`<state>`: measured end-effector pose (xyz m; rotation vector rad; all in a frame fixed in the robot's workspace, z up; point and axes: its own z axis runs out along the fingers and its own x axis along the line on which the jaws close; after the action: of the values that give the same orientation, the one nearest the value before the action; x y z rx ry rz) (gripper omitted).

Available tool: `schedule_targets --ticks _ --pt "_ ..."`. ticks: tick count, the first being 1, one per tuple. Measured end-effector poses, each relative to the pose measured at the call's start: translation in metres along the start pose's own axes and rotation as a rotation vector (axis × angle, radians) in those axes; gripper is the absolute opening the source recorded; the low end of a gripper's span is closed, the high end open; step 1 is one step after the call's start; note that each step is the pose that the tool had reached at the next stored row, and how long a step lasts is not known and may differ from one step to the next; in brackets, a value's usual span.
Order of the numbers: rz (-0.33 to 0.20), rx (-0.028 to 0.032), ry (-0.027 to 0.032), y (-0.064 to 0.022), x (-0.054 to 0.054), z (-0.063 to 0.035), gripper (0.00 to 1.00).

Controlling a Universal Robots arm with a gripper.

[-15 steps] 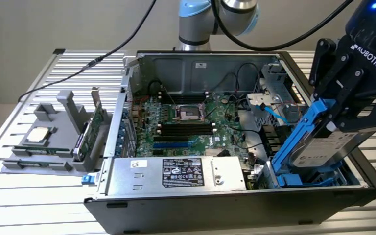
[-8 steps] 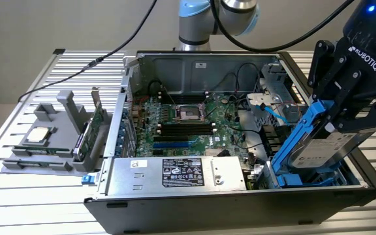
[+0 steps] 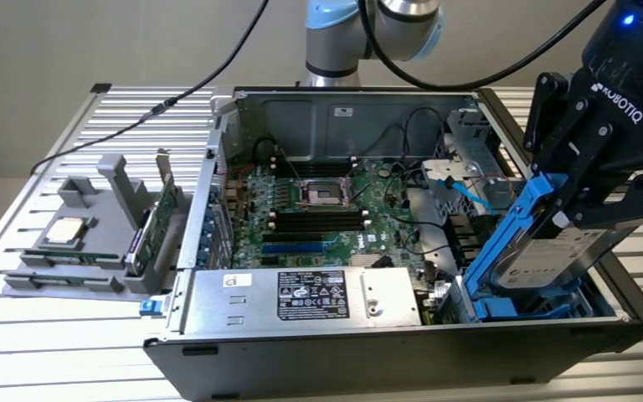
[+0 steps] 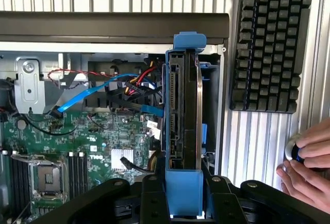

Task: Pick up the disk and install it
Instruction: 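Insert the disk into the insertion slot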

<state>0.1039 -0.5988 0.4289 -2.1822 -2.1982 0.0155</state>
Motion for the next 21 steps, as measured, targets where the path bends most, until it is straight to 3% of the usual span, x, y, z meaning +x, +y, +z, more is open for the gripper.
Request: schedule_targets --ticks 21 --pt "0.007 0.0073 -0.0042 0.0006 0.0053 0.0099 0.33"
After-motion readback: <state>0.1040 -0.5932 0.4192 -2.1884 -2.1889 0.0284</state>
